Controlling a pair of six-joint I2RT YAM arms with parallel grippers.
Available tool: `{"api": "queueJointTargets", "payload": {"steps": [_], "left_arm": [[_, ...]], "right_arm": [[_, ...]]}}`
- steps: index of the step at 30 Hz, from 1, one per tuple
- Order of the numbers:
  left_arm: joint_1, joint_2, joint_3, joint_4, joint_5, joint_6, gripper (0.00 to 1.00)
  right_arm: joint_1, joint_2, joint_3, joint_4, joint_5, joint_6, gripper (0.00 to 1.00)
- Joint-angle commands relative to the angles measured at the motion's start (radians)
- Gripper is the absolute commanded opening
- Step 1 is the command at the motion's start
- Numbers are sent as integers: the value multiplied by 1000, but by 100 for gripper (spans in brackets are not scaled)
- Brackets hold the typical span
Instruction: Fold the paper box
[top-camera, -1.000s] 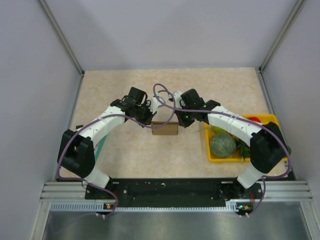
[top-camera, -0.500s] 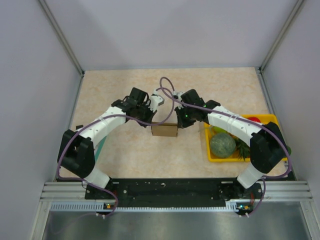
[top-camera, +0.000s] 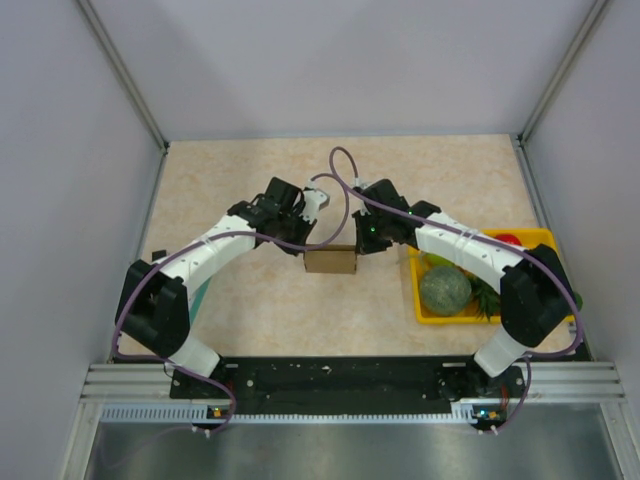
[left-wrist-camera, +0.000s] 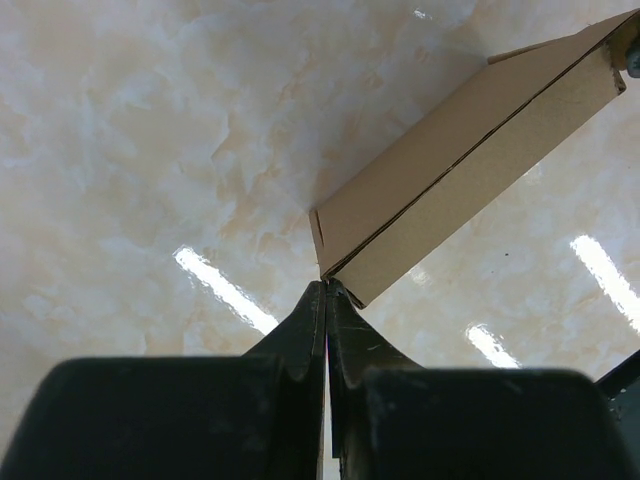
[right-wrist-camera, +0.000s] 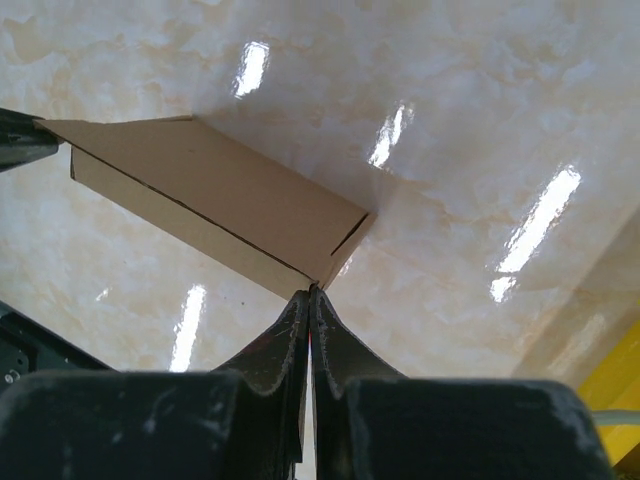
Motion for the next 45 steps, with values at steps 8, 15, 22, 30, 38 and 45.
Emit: {"api": "queueJointTargets", "payload": {"steps": [8, 15, 22, 30, 38, 45], "left_arm": [[-51, -2, 23, 33, 64, -148, 0], [-60, -18, 32, 27, 46, -212, 0], [-72, -8, 46, 15, 9, -332, 0], [-92, -15, 48, 16, -57, -441, 0], [-134, -65, -58, 102, -228, -579, 0], [-169, -134, -196, 214, -351, -691, 0]], "right_arm": [[27, -27, -41, 165, -27, 129, 0], [44, -30, -87, 184, 13, 67, 0], [64, -58, -142, 205, 57, -13, 0], [73, -58, -147, 219, 49, -6, 0], [76, -56, -142, 227, 51, -1, 0], [76, -61, -150, 234, 60, -4, 0]]}}
